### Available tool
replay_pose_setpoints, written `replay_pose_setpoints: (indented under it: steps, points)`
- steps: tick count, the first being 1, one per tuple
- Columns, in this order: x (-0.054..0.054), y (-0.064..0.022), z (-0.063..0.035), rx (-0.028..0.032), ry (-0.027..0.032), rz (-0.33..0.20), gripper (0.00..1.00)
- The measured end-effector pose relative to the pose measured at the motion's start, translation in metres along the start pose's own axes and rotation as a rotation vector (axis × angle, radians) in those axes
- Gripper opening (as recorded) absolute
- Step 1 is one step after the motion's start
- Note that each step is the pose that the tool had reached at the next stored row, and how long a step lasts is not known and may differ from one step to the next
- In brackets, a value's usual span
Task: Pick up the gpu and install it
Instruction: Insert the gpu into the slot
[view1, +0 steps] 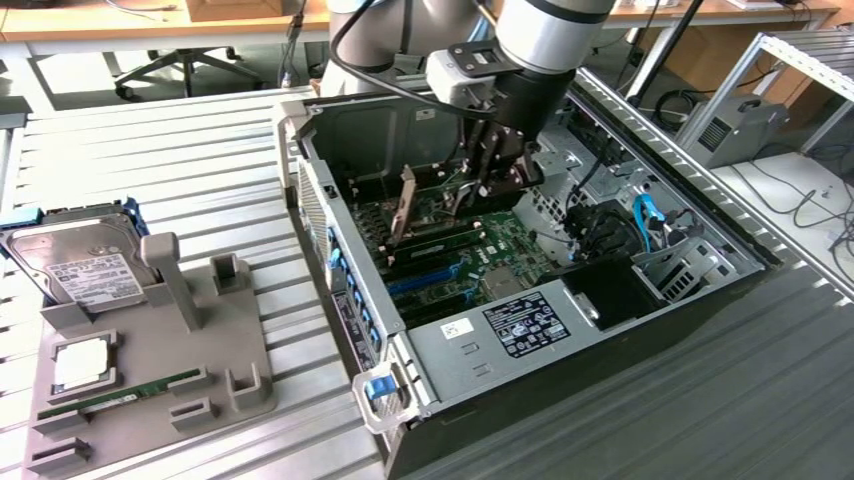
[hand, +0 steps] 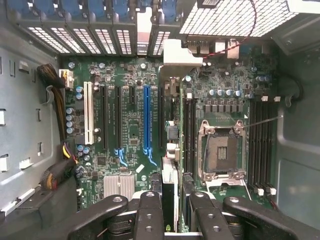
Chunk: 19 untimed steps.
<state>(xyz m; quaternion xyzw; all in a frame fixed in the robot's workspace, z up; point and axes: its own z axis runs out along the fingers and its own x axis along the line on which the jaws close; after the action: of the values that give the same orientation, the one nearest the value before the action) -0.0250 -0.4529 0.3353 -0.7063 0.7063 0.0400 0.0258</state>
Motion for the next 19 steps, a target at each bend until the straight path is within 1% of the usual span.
replay_pose_setpoints:
  steps: [10, 19]
  points:
    - [0.0013, 0.0042, 0.0012, 0.0000, 0.0000, 0.000, 0.26]
    - [0.0022, 0.0061, 0.0029, 0.0000, 0.0001, -0.001, 0.26]
